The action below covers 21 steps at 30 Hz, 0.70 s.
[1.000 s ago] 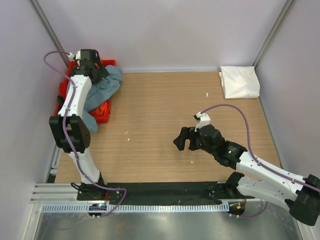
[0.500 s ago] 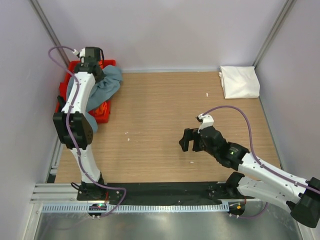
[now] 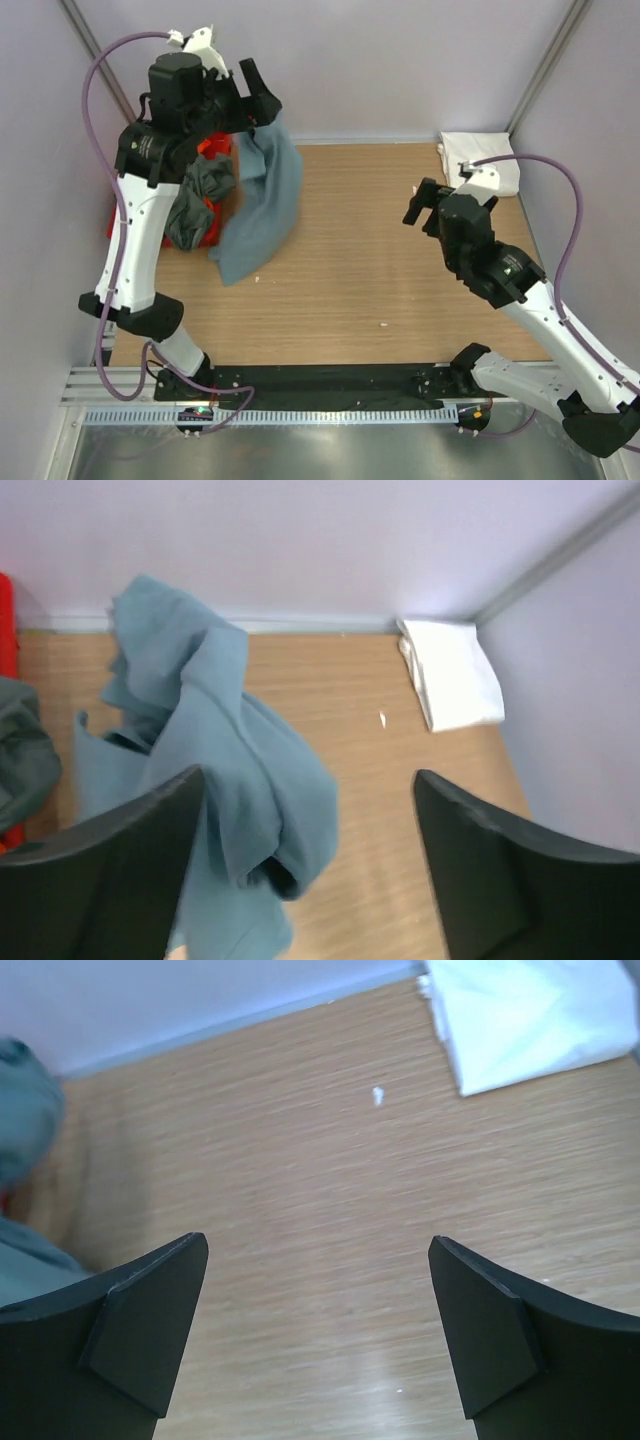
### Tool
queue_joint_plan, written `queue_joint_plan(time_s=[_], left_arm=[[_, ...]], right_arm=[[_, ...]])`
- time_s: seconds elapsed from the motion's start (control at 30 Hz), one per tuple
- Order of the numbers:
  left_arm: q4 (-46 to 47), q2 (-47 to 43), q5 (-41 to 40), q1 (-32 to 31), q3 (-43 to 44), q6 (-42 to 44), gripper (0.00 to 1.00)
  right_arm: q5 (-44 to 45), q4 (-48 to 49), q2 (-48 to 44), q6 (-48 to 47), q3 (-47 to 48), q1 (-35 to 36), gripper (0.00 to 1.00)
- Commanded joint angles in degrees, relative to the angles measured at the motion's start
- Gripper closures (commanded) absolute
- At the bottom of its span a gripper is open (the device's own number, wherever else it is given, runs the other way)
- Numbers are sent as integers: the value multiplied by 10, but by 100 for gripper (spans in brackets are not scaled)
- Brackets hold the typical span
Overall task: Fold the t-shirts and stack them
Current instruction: Move the tshirt to the center of the board
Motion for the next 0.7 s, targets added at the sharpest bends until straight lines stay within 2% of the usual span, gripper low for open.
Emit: queue_joint_plan(time_s=[0.0, 0.03, 0.07, 0.13, 0.17, 0.23, 0.27, 0.33, 0.4, 0.57, 0.67], left_arm=[[-70, 47, 121, -31, -42, 36, 6], [-118, 54, 109, -40, -51, 44, 0], [-128, 48, 71, -46, -69, 57, 0], [-119, 12, 38, -52, -176, 58, 0], [-81, -44, -6, -52, -220, 58, 0], [-49, -96, -39, -52, -333, 60, 0], [-33, -140, -51, -51, -359, 64, 0], [-14, -175, -84, -50, -431, 79, 0], [2, -219, -134, -46, -502, 85, 0], [23, -289, -206, -4, -599, 19, 0], [59, -362, -215, 60, -676, -19, 0]], right_arm=[[37, -54, 5, 23, 21, -38, 0], [22, -60, 4, 31, 14, -48, 0], [9, -60, 2, 38, 9, -48, 0], [-49, -25, -3, 30, -21, -48, 0], [-148, -5, -8, 23, -35, -48, 0], [-250, 51, 0, 26, -68, -47, 0], [-319, 65, 30, 32, -73, -35, 0], [-320, 80, 76, 39, -59, 17, 0], [-254, 56, 168, 33, -1, 106, 0], [-260, 54, 343, 51, 125, 179, 1], [-281, 53, 449, 54, 209, 208, 3]])
